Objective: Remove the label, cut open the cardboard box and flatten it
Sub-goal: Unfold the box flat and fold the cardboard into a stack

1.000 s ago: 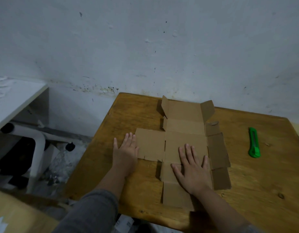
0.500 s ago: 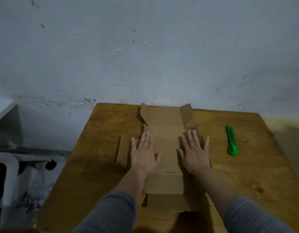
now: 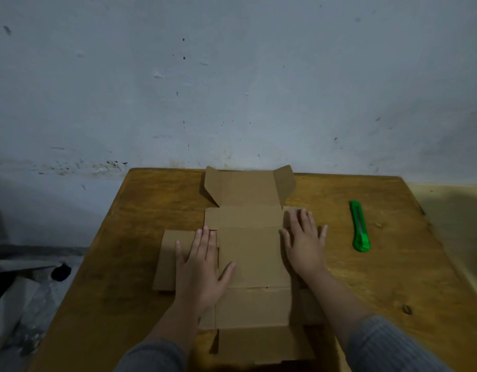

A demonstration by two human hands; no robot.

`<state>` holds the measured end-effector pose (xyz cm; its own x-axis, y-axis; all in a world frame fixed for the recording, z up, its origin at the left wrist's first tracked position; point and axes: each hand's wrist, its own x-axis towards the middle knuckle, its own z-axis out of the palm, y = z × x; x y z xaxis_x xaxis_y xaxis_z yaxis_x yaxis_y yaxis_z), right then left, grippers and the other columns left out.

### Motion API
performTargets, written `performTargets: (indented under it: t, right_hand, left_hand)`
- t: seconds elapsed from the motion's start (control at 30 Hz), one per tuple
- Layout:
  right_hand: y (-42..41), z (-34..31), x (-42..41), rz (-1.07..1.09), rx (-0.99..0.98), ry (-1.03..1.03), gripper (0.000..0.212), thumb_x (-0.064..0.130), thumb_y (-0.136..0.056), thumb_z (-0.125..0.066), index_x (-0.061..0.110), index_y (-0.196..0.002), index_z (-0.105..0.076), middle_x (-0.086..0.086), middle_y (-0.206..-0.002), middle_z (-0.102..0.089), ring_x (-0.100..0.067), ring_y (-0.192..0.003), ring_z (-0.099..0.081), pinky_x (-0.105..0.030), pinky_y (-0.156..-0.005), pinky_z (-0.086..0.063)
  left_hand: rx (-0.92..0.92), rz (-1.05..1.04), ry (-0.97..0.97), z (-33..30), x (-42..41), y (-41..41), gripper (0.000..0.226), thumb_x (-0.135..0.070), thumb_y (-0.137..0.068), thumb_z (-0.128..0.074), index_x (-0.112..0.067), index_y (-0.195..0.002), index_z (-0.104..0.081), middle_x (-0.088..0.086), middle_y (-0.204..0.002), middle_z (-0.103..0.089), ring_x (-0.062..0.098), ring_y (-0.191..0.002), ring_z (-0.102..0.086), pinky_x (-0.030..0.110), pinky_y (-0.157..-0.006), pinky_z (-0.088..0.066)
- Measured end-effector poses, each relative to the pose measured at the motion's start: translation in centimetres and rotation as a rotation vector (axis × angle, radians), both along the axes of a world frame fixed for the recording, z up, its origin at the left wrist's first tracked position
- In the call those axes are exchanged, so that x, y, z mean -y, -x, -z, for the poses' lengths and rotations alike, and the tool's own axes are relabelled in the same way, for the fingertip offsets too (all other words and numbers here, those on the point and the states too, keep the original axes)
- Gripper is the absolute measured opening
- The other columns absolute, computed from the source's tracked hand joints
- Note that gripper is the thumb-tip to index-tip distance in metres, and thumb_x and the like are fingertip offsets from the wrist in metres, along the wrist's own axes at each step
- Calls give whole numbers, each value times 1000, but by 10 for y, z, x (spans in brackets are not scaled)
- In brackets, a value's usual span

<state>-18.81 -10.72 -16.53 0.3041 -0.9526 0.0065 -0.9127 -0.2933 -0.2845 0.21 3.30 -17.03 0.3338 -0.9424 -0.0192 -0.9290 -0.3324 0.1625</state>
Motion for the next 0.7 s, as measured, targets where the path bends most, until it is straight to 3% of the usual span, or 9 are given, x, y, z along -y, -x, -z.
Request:
performTargets:
  t: [0.1,0.17,0.27,0.37,0.47,0.6,0.7]
  right_hand:
    - [-14,-2,34,139,255,-29,52,30,-99,-37,25,-148,-22,-12,-158,-14,-27,-146,-10,-48,-117,-6]
    - [-23,0,54,198,418,-31,49,27,-98,-41,26,-146,-29,-10,-154,-29,-30,-140,-31,-47,-114,-26]
    - [-34,-3,69,276,583,-4,47,26,-96,-48,31,-141,-37,-5,-128,-62,-26,-108,-60,-40,-85,-52]
    - [-40,-7,75,344,657,-11,46,33,-95,-49,39,-139,-37,-1,-104,-70,-20,-83,-64,-35,-67,-54]
    - [-42,-6,81,354,735,-30,41,30,-95,-42,39,-136,-43,-1,-89,-71,-18,-63,-56,-33,-56,-48]
    - [-43,-12,96,345,731,-112,41,25,-94,-53,30,-135,-48,-3,-100,-70,-17,-69,-61,-38,-64,-56]
    - [-41,-15,104,397,799,-208,47,15,-90,-59,24,-136,-48,-8,-116,-67,-19,-88,-65,-32,-74,-53]
  left_hand:
    - [-22,-32,6,0,1,0,91,-74,-82,-19,-17,-152,-14,-3,-161,-7,12,-146,3,53,-116,6]
    - [-28,-44,19,3,2,0,92,-75,-81,-21,-17,-152,-16,-3,-161,-8,10,-145,2,54,-117,2]
    - [-14,-36,47,8,4,-2,90,-74,-80,-26,-14,-148,-29,0,-158,-23,16,-146,-16,57,-115,-10]
    - [12,-33,33,11,7,-4,88,-73,-80,-29,-13,-144,-35,2,-155,-30,18,-144,-22,59,-113,-17]
    - [14,-31,17,13,9,-4,88,-73,-81,-28,-13,-144,-35,3,-155,-31,19,-144,-22,60,-112,-18]
    - [23,-50,11,14,8,-5,90,-76,-83,-14,-14,-144,-35,2,-155,-31,17,-144,-21,60,-113,-19]
    - [11,-55,28,16,9,-6,89,-76,-81,-23,-15,-145,-32,1,-155,-30,17,-144,-19,60,-113,-19]
